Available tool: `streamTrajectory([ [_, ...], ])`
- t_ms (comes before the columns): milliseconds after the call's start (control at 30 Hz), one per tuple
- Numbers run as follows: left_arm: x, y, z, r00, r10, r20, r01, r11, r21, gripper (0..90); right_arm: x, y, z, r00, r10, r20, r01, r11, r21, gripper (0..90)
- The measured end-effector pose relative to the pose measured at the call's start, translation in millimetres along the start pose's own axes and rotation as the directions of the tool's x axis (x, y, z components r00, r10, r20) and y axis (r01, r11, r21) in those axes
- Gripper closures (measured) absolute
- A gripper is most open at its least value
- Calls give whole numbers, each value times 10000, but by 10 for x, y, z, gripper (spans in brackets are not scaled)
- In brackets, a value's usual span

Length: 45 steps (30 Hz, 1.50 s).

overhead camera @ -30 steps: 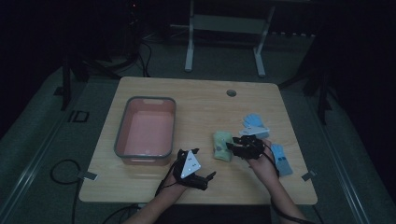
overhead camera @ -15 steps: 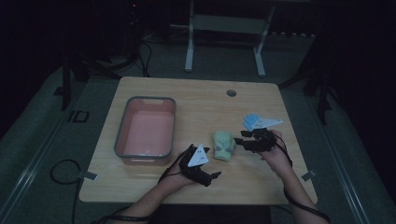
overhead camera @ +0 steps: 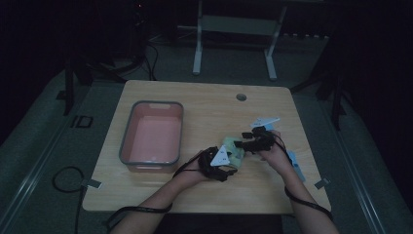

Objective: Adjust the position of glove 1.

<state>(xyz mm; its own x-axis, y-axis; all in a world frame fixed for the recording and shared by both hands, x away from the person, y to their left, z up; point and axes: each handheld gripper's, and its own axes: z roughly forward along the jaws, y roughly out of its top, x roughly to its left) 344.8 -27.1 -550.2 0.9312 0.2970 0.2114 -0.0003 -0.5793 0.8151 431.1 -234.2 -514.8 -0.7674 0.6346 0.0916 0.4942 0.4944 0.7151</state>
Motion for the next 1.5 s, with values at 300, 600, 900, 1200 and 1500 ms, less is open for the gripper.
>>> streamTrajectory([
  [300, 23, -29, 160, 9948, 1019, 29, -1017, 9909, 887, 450, -99, -83, 294, 9954, 779, -551, -715, 9913, 1107, 370],
  [600, -22, -5, 268, 9698, 2231, -986, -2040, 9635, 1735, 610, -82, -69, 325, 9853, 1427, -943, -1277, 9806, 1489, 591],
  [900, 90, 145, 168, 9853, 1613, -567, -1478, 9702, 1921, 729, -46, -19, 242, 9844, 1495, -923, -1378, 9828, 1227, 694],
  [1200, 162, 310, -26, 9835, 1658, -725, -1492, 9696, 1939, 739, 11, 112, 122, 9812, 1557, -1136, -1488, 9866, 669, 712],
  [1500, 225, 459, -300, 9738, 2032, -1024, -1776, 9601, 2161, 746, 98, 341, 11, 9776, 1519, -1457, -1497, 9884, 262, 716],
])
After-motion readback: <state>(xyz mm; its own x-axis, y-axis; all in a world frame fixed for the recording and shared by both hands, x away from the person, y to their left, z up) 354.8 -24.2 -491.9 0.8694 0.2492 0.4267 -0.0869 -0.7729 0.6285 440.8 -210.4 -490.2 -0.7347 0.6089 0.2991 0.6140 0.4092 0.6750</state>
